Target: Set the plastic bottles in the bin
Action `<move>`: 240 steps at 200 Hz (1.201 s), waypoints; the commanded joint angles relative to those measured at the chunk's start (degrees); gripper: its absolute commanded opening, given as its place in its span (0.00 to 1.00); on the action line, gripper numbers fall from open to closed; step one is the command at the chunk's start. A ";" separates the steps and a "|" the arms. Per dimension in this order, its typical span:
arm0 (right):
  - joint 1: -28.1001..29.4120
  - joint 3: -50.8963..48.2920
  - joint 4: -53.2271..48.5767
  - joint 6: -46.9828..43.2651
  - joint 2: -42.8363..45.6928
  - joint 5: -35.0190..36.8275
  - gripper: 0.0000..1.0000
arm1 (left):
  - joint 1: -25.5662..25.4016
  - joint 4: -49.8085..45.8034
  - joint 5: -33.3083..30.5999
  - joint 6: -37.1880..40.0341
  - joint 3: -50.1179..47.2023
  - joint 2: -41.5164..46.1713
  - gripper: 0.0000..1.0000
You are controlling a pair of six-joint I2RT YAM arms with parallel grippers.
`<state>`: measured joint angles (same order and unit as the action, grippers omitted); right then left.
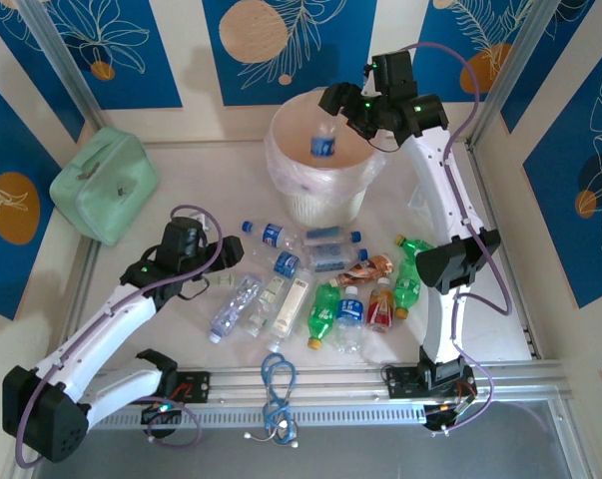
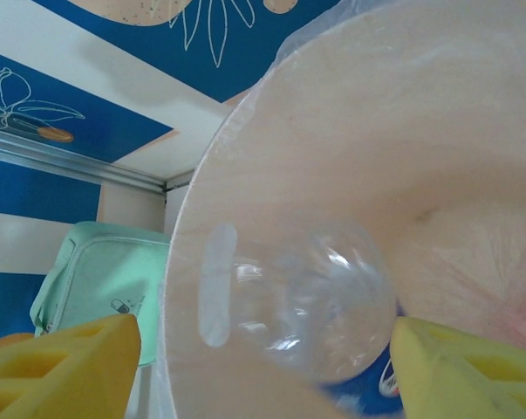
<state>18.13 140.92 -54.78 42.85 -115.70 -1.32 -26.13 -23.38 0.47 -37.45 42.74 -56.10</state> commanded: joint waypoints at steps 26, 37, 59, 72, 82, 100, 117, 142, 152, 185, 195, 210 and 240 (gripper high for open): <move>0.04 5.41 -5.00 -1.90 3.00 1.42 0.79 | -2.18 -0.19 1.70 1.95 0.98 -0.32 0.77; 0.70 3.30 -5.50 -2.97 5.70 2.56 0.78 | -3.14 -0.03 2.22 2.81 1.43 -0.57 0.77; 3.28 -7.11 -4.26 -5.58 14.55 6.16 0.79 | -6.46 -0.31 2.00 4.96 2.45 -1.40 0.77; 5.46 -16.82 -1.79 -6.75 21.62 8.88 0.79 | -9.17 -1.17 1.28 6.46 3.52 -2.49 0.76; 6.91 -24.84 0.71 -6.86 27.31 10.46 0.79 | -11.54 -1.88 0.85 7.83 4.63 -3.73 0.75; 9.06 -38.51 3.70 -5.76 36.86 11.58 0.80 | -16.32 -2.48 -0.20 10.21 6.61 -6.02 0.74; 11.18 -48.90 4.27 -4.61 44.57 13.64 0.80 | -19.99 -2.28 -0.34 12.23 8.47 -8.42 0.76; 13.22 -59.74 1.88 -1.36 52.90 17.09 0.80 | -24.14 -2.20 0.85 13.82 11.54 -14.20 0.76; 13.25 -63.61 1.22 0.31 55.71 17.35 0.80 | -25.82 -2.69 0.64 14.61 13.09 -16.93 0.77; 12.90 -73.57 0.55 5.05 62.24 16.72 0.80 | -29.36 -3.34 -0.46 15.26 16.89 -24.32 0.84; 12.90 -75.45 0.56 6.32 63.14 16.39 0.80 | -29.67 -3.16 -0.47 14.92 17.35 -26.01 0.85; 12.85 -77.20 0.64 7.49 63.84 16.18 0.80 | -29.83 -2.99 -0.43 14.61 17.91 -28.13 0.85; 12.70 -78.08 0.73 7.63 64.03 16.18 0.80 | -29.80 -3.01 -0.97 14.45 19.01 -30.86 0.84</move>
<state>31.05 63.29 -54.06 48.56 -52.58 14.44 -55.68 -25.04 0.80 -23.62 59.44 -85.38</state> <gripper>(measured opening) 0.804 0.845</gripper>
